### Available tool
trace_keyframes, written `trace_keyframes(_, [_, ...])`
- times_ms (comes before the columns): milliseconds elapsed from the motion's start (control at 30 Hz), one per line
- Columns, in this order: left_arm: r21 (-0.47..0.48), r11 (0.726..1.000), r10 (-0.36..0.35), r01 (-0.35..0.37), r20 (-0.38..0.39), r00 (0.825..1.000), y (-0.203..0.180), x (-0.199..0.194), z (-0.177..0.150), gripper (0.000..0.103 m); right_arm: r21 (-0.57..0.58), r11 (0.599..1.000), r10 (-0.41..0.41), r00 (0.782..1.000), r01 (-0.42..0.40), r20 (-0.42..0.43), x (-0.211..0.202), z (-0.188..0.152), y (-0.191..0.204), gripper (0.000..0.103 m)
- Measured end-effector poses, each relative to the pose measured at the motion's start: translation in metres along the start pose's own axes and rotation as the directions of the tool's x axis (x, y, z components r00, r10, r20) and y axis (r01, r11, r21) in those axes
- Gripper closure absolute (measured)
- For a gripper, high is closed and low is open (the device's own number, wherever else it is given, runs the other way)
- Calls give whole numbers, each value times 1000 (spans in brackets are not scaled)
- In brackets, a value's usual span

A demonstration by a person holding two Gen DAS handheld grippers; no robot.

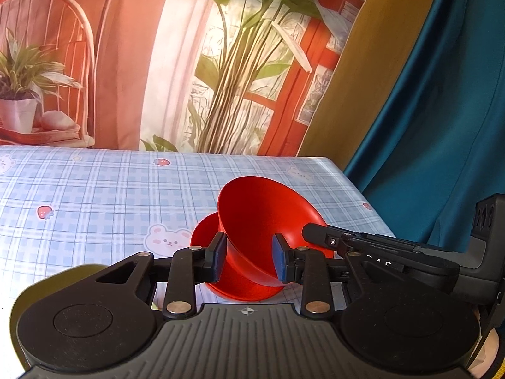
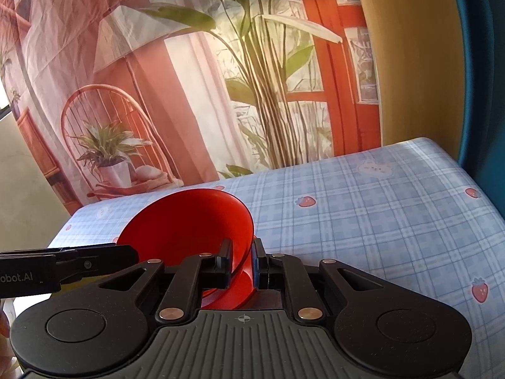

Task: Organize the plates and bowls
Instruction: 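Lift the red bowl with the left gripper and lower it into the first bowl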

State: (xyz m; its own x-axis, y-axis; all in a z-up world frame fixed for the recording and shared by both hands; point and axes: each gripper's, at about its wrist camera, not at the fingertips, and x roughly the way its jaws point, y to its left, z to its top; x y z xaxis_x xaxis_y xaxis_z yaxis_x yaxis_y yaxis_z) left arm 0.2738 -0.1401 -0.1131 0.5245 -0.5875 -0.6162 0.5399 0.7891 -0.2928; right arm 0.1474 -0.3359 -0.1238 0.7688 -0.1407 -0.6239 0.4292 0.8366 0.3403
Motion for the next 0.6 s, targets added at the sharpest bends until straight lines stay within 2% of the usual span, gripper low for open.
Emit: trace_keyframes(600, [31, 998, 54, -52, -74, 996, 8, 31, 1, 70, -10, 1000, -4, 999, 4, -44, 32, -4, -7, 92])
